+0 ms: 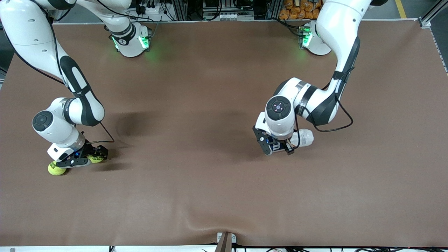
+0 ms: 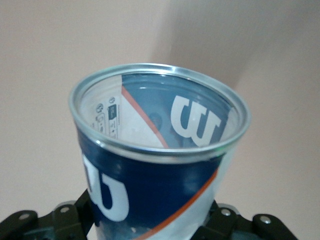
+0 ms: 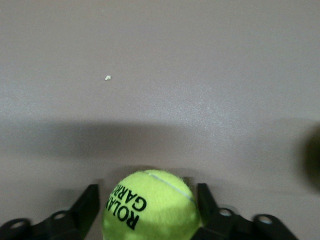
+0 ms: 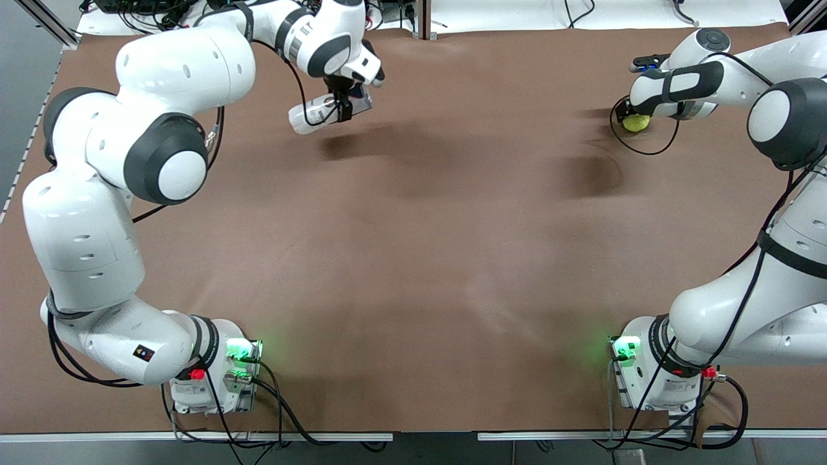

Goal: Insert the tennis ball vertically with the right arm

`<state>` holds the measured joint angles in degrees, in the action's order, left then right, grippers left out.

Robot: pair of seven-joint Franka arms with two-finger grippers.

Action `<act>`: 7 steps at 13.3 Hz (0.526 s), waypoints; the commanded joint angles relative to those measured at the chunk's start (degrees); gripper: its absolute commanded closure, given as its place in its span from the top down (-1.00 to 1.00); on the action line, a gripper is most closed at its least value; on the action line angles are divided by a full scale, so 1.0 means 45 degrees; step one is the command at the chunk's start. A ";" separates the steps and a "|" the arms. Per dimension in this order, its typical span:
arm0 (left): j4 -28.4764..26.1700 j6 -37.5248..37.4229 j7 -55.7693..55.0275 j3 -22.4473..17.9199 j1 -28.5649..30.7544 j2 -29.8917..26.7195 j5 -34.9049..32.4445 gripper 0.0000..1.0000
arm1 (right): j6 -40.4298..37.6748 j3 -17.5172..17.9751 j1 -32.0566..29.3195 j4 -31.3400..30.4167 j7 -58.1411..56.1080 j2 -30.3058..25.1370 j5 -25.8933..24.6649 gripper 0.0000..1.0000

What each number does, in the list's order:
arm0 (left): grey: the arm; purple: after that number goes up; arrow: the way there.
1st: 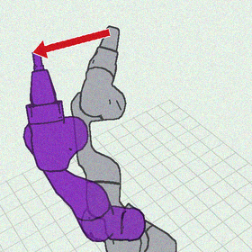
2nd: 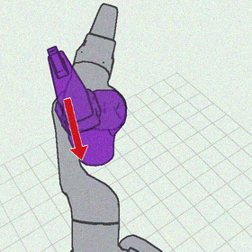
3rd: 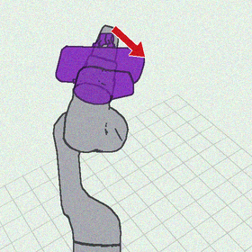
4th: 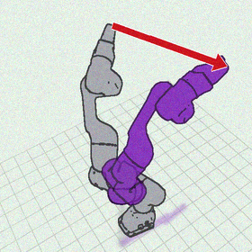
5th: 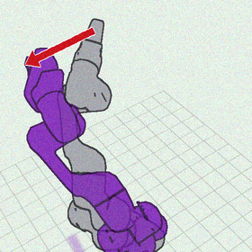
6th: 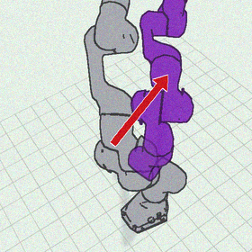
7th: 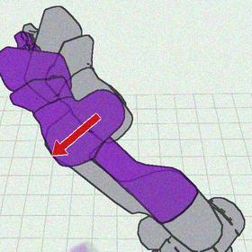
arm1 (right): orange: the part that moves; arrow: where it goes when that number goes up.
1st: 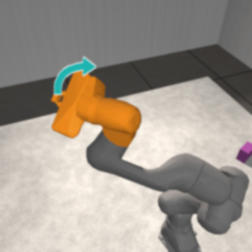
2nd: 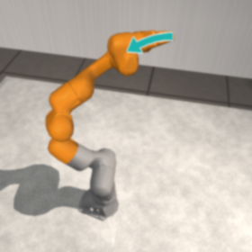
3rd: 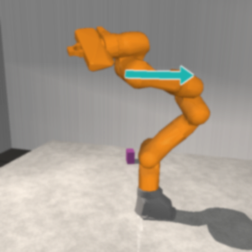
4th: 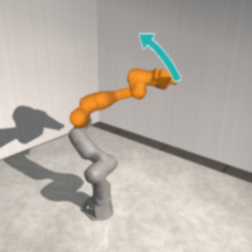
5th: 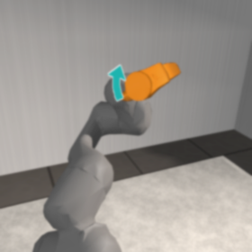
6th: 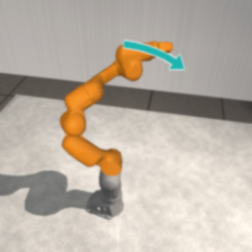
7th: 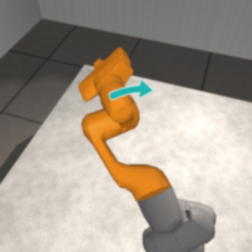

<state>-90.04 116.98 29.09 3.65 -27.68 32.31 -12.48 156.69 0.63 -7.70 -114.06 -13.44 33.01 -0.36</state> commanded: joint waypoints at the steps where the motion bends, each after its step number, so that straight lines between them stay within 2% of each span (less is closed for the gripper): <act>1: 0.0535 0.0058 -0.0155 0.0049 0.0057 -0.0110 0.1440 0.60 | 0.0181 0.0211 -0.0164 -0.0277 -0.0138 -0.0148 0.0060 -0.63; 4: 0.0888 0.1089 -0.0155 0.0030 0.0154 -0.0071 0.2360 0.60 | -0.0694 0.0231 -0.0086 -0.0277 -0.0119 -0.0907 0.0060 -0.83; 7: 0.0966 0.2942 -0.0155 0.0010 0.0077 0.0143 0.3998 0.61 | -0.2722 0.0425 -0.0066 -0.0258 -0.0119 -0.2525 0.0060 -0.83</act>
<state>-86.71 125.90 29.03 3.60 -27.18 32.05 1.66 150.44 1.52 -7.65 -113.50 -13.44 28.78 -0.36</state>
